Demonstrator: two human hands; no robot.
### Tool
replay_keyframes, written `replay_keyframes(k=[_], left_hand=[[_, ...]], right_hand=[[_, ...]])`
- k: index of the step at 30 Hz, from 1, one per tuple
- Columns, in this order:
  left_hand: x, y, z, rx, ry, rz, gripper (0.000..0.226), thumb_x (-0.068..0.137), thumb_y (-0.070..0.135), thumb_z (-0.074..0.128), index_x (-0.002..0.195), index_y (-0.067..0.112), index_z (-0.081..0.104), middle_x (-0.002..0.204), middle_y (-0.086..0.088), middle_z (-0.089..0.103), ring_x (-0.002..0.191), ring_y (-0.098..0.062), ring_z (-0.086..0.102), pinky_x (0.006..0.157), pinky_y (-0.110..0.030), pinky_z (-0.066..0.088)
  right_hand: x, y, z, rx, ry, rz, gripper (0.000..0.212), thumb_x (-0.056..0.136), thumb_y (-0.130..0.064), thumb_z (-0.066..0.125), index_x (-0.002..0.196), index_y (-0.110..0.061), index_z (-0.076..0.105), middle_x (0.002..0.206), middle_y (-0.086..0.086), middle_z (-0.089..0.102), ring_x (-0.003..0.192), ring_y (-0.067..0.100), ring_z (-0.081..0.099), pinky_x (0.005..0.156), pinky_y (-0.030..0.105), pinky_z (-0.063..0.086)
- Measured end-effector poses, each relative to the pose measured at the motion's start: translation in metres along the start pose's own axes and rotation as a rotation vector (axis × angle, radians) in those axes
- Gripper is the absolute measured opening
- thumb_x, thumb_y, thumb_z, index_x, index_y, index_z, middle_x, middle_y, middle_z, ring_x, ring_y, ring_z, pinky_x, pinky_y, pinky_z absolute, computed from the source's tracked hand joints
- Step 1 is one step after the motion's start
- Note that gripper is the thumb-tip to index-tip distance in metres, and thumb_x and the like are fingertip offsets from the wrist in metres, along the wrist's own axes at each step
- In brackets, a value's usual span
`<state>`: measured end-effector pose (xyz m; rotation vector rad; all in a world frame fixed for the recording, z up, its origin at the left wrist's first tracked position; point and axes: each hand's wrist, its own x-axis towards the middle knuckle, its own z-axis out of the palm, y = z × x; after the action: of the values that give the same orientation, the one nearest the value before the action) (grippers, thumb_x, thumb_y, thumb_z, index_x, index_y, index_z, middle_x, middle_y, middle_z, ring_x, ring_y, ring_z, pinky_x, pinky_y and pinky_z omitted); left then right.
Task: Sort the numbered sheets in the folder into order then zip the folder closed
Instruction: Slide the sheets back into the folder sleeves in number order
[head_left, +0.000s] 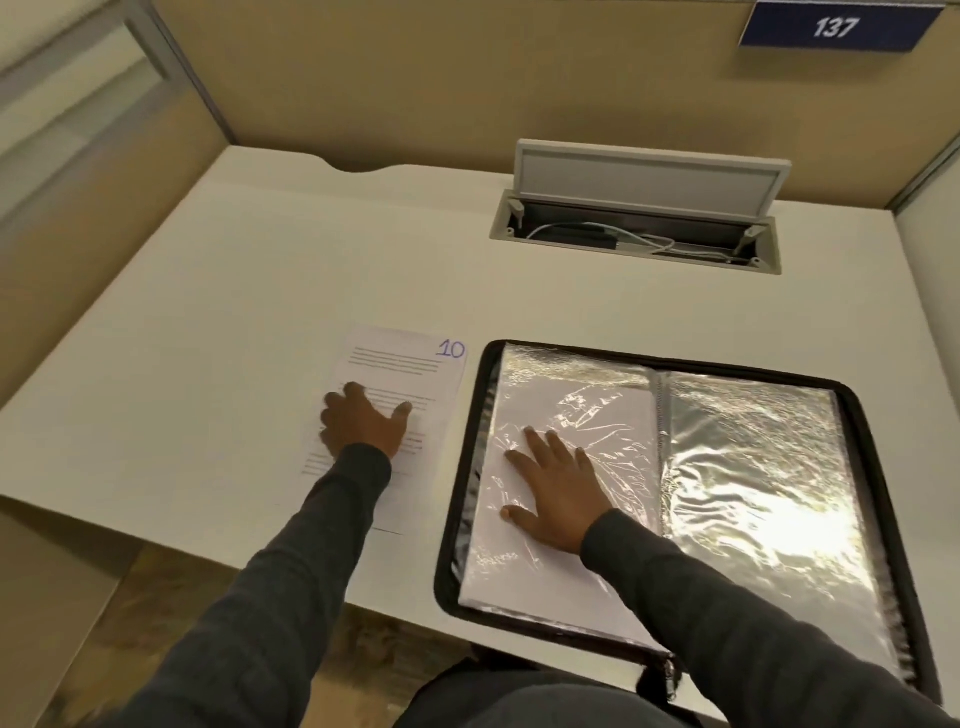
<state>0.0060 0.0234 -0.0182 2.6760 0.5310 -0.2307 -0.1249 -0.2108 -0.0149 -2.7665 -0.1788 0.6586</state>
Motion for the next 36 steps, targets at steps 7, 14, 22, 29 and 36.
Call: replay_keyframes(k=[7, 14, 22, 29, 36], left_hand=[[0.045, -0.045, -0.02, 0.17, -0.071, -0.114, 0.104, 0.062, 0.073, 0.074, 0.132, 0.005, 0.036, 0.135, -0.02, 0.039, 0.126, -0.037, 0.039, 0.105, -0.047, 0.037], [0.058, -0.042, -0.027, 0.179, -0.114, -0.124, 0.103, 0.058, 0.068, 0.081, 0.129, 0.006, 0.039, 0.13, -0.019, 0.048, 0.123, -0.036, 0.047, 0.104, -0.047, 0.039], [0.053, -0.035, -0.03, -0.155, -0.223, -0.099, 0.046, 0.083, 0.023, 0.074, 0.118, 0.002, 0.054, 0.119, -0.017, 0.063, 0.105, -0.035, 0.06, 0.083, -0.035, 0.049], [0.018, 0.017, -0.078, -0.428, -0.222, 0.137, 0.021, 0.083, 0.016, 0.074, 0.099, 0.01, 0.061, 0.1, -0.008, 0.069, 0.081, -0.022, 0.066, 0.063, -0.028, 0.053], [-0.054, 0.107, -0.124, -0.626, -0.327, 0.426, 0.026, 0.078, 0.026, 0.078, 0.099, 0.016, 0.067, 0.099, -0.005, 0.073, 0.091, -0.027, 0.07, 0.087, -0.049, 0.057]], right_hand=[[0.011, -0.012, 0.004, -0.013, 0.057, 0.063, 0.076, 0.095, -0.062, 0.048, 0.158, -0.029, 0.02, 0.169, 0.007, 0.0, 0.155, 0.034, 0.001, 0.124, 0.055, 0.01], [0.013, -0.018, 0.002, -0.018, 0.043, 0.094, 0.075, 0.095, -0.063, 0.047, 0.157, -0.03, 0.02, 0.169, 0.008, 0.0, 0.155, 0.035, 0.001, 0.124, 0.054, 0.012], [0.01, -0.013, -0.003, 0.077, 0.045, 0.077, 0.078, 0.094, -0.062, 0.052, 0.158, -0.028, 0.022, 0.169, 0.005, 0.007, 0.155, 0.032, 0.007, 0.125, 0.05, 0.014], [0.009, -0.004, -0.023, 0.338, 0.102, 0.045, 0.08, 0.092, -0.061, 0.058, 0.156, -0.023, 0.029, 0.165, 0.006, 0.026, 0.152, 0.024, 0.024, 0.123, 0.04, 0.023], [-0.002, 0.025, -0.076, 0.989, 0.211, 0.143, 0.082, 0.084, -0.065, 0.067, 0.151, -0.028, 0.037, 0.151, 0.001, 0.047, 0.132, 0.023, 0.051, 0.105, 0.036, 0.044]])
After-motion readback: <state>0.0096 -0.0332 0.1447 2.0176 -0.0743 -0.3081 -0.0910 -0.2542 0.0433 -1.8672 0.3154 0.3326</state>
